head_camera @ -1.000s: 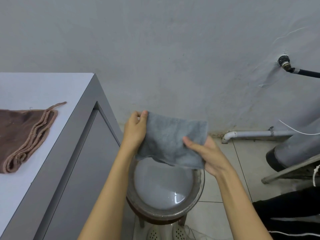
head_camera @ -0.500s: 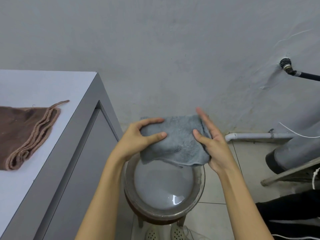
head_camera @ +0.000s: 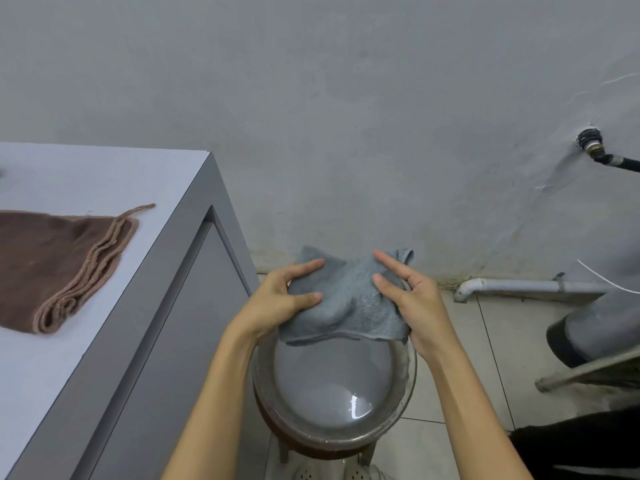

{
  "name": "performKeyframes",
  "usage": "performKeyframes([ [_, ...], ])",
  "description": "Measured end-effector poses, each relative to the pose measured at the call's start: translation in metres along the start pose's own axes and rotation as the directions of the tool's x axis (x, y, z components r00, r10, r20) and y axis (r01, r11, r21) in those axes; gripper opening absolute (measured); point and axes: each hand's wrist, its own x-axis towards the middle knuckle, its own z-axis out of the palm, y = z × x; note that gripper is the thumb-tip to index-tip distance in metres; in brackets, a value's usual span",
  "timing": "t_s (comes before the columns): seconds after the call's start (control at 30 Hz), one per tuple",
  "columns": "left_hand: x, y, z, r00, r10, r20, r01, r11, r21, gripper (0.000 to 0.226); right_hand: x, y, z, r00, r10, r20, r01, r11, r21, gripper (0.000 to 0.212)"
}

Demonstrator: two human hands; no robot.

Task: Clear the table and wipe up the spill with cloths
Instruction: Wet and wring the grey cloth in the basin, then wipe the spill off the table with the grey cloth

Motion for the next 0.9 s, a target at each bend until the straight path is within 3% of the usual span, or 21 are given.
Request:
performKeyframes([
  [0.17, 0.003, 0.018, -0.002, 0.992, 0.12, -0.028, -0.104, 0.942, 0.32, 0.057, 0.002, -0.007, 0.003, 0.998, -0.056, 0.007, 0.056, 0.997, -0.055, 0.041],
  [0.27, -0.001, 0.027, -0.003, 0.983, 0.18, -0.042, -0.141, 0.877, 0.46, 0.082, 0.006, -0.012, 0.008, 0.997, -0.07, -0.023, 0.069, 0.996, -0.048, 0.038],
  [0.4, -0.013, 0.038, -0.012, 0.981, 0.183, -0.061, -0.128, 0.855, 0.502, 0.099, 0.008, -0.027, 0.024, 0.998, -0.058, 0.004, 0.058, 0.998, 0.002, 0.036],
  [0.6, -0.065, 0.076, -0.049, 0.915, 0.273, -0.297, -0.071, 0.834, 0.548, 0.094, -0.005, -0.057, 0.08, 0.98, -0.047, 0.193, 0.014, 0.985, 0.17, 0.038],
  [0.73, -0.12, 0.101, -0.072, 0.83, 0.335, -0.446, 0.0, 0.8, 0.6, 0.093, -0.022, -0.075, 0.12, 0.925, -0.072, 0.372, -0.01, 0.977, 0.215, 0.041],
  [0.9, -0.184, 0.121, -0.094, 0.78, 0.272, -0.563, 0.15, 0.793, 0.591, 0.089, -0.05, -0.081, 0.167, 0.847, -0.051, 0.529, -0.089, 0.967, 0.237, 0.042],
])
